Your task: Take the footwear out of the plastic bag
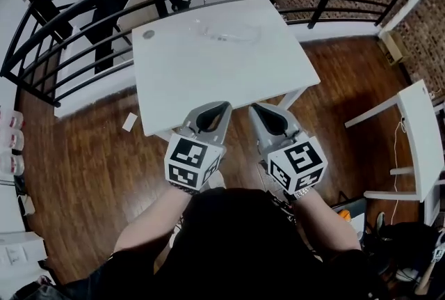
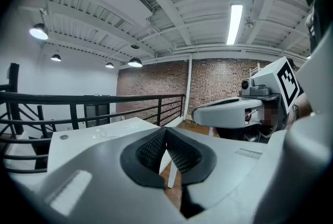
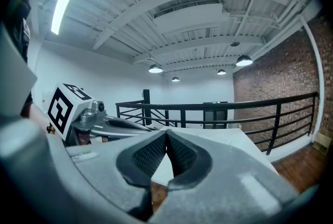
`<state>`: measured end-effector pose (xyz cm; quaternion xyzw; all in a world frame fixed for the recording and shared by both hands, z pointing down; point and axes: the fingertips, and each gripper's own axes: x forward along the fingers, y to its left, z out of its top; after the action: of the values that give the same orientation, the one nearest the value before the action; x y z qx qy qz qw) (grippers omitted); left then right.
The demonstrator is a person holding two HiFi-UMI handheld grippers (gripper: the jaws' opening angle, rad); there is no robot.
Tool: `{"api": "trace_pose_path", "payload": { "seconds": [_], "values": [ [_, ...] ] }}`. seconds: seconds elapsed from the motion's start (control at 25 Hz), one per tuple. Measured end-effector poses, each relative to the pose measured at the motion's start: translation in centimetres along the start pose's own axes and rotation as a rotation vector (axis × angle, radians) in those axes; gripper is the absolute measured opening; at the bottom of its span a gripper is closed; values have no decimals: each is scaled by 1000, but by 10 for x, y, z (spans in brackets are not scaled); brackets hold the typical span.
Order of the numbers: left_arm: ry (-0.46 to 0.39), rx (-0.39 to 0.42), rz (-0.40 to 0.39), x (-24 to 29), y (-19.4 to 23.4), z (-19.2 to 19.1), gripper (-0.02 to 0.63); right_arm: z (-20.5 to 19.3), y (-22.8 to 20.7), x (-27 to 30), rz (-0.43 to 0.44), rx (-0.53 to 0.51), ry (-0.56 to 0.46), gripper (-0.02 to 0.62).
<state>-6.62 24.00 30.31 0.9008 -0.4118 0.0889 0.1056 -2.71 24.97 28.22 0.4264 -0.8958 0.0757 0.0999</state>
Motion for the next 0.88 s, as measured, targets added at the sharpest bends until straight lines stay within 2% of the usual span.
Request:
{"api": "trace_pose_path", "payload": {
  "seconds": [0.24,0.52,0.88],
  "values": [
    [17,-10,-19,25,58,12,12,13,-21,61,-12,1,37,-8],
    [38,-31,10,40,94,5,12,14,-36,99,11,-5,50,-8],
    [84,-31,78,87,125,-1,12,4,-77,147,94,22,49,-8]
  ]
}}
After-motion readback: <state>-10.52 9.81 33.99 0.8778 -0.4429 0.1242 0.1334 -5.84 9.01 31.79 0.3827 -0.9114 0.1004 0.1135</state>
